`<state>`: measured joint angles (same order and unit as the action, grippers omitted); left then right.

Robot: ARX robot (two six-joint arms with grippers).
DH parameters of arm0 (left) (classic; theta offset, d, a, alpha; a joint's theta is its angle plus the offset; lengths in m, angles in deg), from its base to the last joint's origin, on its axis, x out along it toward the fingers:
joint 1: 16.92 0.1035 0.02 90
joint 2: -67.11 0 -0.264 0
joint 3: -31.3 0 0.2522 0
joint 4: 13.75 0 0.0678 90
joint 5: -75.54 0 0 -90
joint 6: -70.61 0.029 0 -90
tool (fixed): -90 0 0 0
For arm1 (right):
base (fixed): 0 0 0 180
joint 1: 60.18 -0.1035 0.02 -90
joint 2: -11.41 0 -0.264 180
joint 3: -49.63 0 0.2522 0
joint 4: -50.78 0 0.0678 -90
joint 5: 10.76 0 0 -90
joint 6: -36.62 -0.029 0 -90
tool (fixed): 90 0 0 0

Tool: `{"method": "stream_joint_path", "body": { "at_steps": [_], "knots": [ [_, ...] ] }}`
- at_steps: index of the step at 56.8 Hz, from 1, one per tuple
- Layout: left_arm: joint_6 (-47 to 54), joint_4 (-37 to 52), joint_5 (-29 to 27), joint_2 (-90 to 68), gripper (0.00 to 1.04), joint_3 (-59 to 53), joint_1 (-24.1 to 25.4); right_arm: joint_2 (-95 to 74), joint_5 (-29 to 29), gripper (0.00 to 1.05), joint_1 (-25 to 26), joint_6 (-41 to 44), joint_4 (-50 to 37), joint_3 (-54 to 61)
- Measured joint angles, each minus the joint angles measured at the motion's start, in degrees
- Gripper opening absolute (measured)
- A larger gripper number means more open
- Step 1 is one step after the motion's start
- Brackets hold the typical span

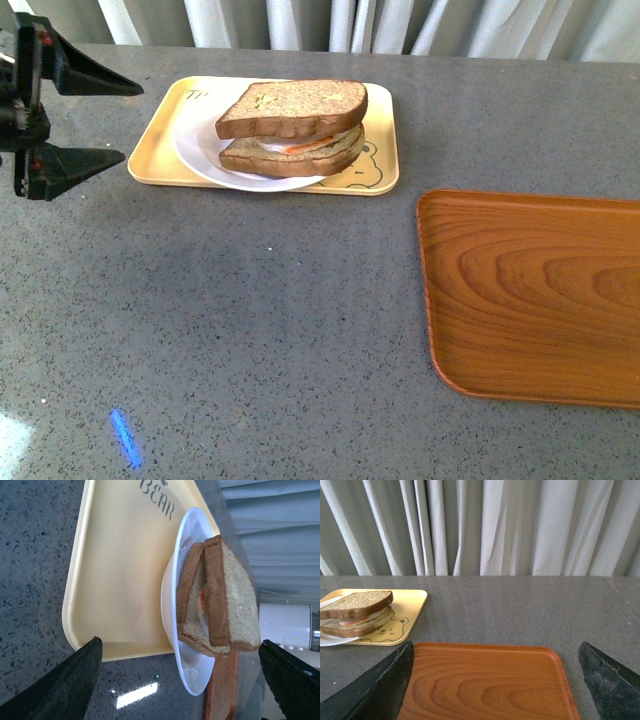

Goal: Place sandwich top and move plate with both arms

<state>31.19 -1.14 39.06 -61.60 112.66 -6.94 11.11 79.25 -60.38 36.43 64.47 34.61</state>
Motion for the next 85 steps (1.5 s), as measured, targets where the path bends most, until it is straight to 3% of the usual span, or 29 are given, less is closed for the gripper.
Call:
{"method": "stream_joint_path", "body": {
  "at_steps": [10, 18, 24, 30, 37, 39, 60, 85],
  "knots": [
    [-1.7, 9.6, -2.1, 9.2, 0.96, -10.8, 1.8, 0.0, 0.0, 0.96, 0.0, 0.0, 0.0, 0.0],
    [18.1, 37.7, -34.4, 17.7, 0.74, -27.7, -1.2, 0.0, 0.0, 0.96, 0.0, 0.0, 0.0, 0.0],
    [31.3, 41.2, -47.3, 33.0, 0.54, -41.5, -4.2, 0.0, 0.0, 0.96, 0.0, 0.0, 0.0, 0.0],
    [35.9, 41.1, -48.9, 43.0, 0.36, -48.7, -5.5, 0.0, 0.0, 0.96, 0.0, 0.0, 0.0, 0.0],
    [38.1, 39.0, -49.9, 49.5, 0.08, -54.8, -6.4, 0.0, 0.0, 0.96, 0.0, 0.0, 0.0, 0.0],
    [38.1, 38.1, -52.9, 51.8, 0.02, -56.2, -7.9, 0.0, 0.0, 0.96, 0.0, 0.0, 0.0, 0.0],
    [38.7, 27.8, -53.5, 69.7, 0.02, -63.5, -9.9, 0.0, 0.0, 0.96, 0.0, 0.0, 0.0, 0.0],
    [38.8, 9.0, -53.5, 92.3, 0.02, -66.7, -9.9, 0.0, 0.0, 0.96, 0.0, 0.0, 0.0, 0.0]
  ]
}}
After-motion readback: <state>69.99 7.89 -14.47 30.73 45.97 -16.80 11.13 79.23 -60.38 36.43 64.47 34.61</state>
